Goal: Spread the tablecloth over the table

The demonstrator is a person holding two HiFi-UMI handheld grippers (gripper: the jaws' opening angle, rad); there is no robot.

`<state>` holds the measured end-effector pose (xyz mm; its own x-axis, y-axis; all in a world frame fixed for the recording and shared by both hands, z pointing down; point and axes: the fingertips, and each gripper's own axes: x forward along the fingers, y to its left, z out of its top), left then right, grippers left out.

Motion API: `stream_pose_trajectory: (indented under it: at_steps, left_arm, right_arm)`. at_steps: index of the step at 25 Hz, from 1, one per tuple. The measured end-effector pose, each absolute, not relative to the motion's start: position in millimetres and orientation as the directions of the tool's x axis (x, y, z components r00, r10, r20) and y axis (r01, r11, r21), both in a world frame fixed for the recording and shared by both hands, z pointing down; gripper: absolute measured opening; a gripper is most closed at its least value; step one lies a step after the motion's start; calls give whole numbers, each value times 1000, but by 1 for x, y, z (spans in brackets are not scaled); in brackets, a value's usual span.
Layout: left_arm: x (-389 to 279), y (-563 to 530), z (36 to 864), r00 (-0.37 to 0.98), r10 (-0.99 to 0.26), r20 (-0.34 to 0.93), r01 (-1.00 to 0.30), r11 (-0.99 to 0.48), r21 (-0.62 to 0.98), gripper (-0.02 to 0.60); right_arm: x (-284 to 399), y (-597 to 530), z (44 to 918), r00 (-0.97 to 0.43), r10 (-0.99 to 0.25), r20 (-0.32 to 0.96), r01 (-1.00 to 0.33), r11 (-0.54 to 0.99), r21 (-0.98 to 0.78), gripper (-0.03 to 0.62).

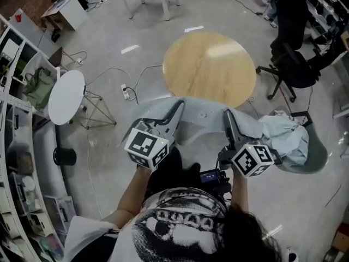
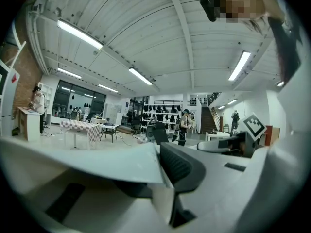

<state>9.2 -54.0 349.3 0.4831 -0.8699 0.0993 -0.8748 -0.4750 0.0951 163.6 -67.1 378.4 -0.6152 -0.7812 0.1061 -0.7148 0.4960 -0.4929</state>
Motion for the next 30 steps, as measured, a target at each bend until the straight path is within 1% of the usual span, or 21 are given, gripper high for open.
stream_pose_trajectory:
  at_steps: [6, 11, 15, 22, 27, 30]
  left_arm:
    - [0, -104, 347, 555, -827, 89, -830, -543, 128, 52]
    - [-12, -168, 318, 636, -771, 27, -768, -628, 127, 54]
    - [-22, -224, 290, 695, -718, -21, -716, -695, 73, 55]
    - [-24, -312, 253, 794, -606, -52, -608, -787, -103, 62]
    - [-18, -371, 254, 823, -566, -52, -568, -817, -100, 63]
    - [-19, -394, 245, 819, -570, -70, -574, -806, -143, 63]
  right_arm:
    - [155, -106, 371, -569, -814, 113, -754, 462, -467, 74]
    - [144, -159, 339, -519, -852, 70, -782, 440, -442, 74]
    - [133, -207, 310, -474, -880, 21, -803, 423, -420, 74]
    - [126, -280, 277, -384, -923, -16, -848, 359, -390, 75]
    - [129, -329, 274, -324, -946, 4, -878, 299, -375, 75]
    - [127, -351, 262, -300, -954, -6, -894, 283, -347, 75]
